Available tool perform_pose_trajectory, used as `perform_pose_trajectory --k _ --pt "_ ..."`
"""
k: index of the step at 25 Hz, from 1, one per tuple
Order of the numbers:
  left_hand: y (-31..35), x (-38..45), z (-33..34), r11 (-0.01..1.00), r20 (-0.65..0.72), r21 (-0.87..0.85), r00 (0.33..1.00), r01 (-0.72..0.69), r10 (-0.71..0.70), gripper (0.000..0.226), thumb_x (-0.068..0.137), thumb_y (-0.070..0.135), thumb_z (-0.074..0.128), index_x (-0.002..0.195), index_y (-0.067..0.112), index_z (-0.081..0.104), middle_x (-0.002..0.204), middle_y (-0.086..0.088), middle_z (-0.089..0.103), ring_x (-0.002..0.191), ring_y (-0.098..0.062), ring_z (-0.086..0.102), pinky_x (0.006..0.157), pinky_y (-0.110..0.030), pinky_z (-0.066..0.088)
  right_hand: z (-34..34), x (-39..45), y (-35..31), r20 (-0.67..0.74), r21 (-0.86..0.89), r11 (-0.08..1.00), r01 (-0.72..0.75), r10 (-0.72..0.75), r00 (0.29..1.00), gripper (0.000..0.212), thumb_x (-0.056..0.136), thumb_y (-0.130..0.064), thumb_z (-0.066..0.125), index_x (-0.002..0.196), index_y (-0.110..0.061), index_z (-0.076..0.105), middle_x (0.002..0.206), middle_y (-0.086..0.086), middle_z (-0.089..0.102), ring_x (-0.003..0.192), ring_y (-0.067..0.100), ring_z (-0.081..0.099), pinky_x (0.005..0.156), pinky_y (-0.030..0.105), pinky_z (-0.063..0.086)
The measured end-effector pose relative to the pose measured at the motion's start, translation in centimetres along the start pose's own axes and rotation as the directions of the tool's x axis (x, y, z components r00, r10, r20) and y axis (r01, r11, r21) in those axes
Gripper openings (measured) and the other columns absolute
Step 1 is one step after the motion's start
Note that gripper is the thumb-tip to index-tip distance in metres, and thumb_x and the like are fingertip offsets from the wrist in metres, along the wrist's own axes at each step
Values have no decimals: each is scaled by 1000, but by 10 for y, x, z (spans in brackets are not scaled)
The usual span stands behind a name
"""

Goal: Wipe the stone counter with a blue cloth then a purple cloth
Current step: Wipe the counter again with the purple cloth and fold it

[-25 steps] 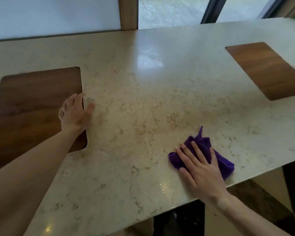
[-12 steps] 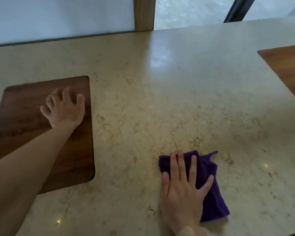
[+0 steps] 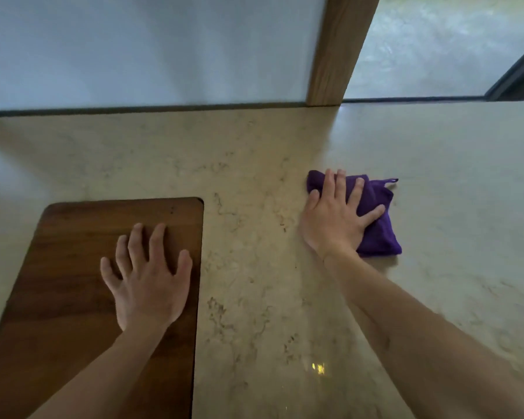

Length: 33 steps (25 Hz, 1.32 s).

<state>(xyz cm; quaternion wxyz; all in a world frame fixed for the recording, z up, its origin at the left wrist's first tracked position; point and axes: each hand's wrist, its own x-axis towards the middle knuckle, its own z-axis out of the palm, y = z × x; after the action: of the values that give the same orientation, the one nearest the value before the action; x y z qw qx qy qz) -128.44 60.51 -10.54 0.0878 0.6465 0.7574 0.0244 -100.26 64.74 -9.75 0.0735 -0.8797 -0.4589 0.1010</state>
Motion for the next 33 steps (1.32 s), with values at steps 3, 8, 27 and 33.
perform_pose_trajectory --k 3,8,27,33 --pt "3 3 0 1000 -6 21 1000 8 -8 66 94 59 30 153 33 18 165 -2 8 151 -25 0 120 -57 2 -5 81 -32 -5 2 1000 1 -1 1000 57 105 -38 15 160 -27 6 169 -7 0 154 28 -11 111 76 -6" --pt "4 7 -2 999 3 43 1000 25 -25 77 83 65 16 154 34 14 166 -1 5 152 -26 -1 121 -55 -1 -5 155 -83 -22 7 1000 -16 16 1000 58 104 -38 18 160 -21 13 168 1 11 154 32 -4 113 73 -5" --pt "-3 14 -18 969 71 -246 997 -15 33 60 93 49 42 150 35 31 165 -3 10 152 -29 0 120 -53 -8 -7 -71 20 233 -69 692 719 -689 686 55 104 -53 11 158 -40 8 166 -19 8 154 12 -4 123 52 -4" --pt "-64 -17 -29 917 54 -356 976 -179 211 57 94 43 54 148 31 39 163 -5 22 149 -32 16 121 -53 8 -10 -241 110 268 -80 695 714 -675 687 57 103 -52 10 159 -41 4 164 -23 2 154 11 -9 123 53 -2"
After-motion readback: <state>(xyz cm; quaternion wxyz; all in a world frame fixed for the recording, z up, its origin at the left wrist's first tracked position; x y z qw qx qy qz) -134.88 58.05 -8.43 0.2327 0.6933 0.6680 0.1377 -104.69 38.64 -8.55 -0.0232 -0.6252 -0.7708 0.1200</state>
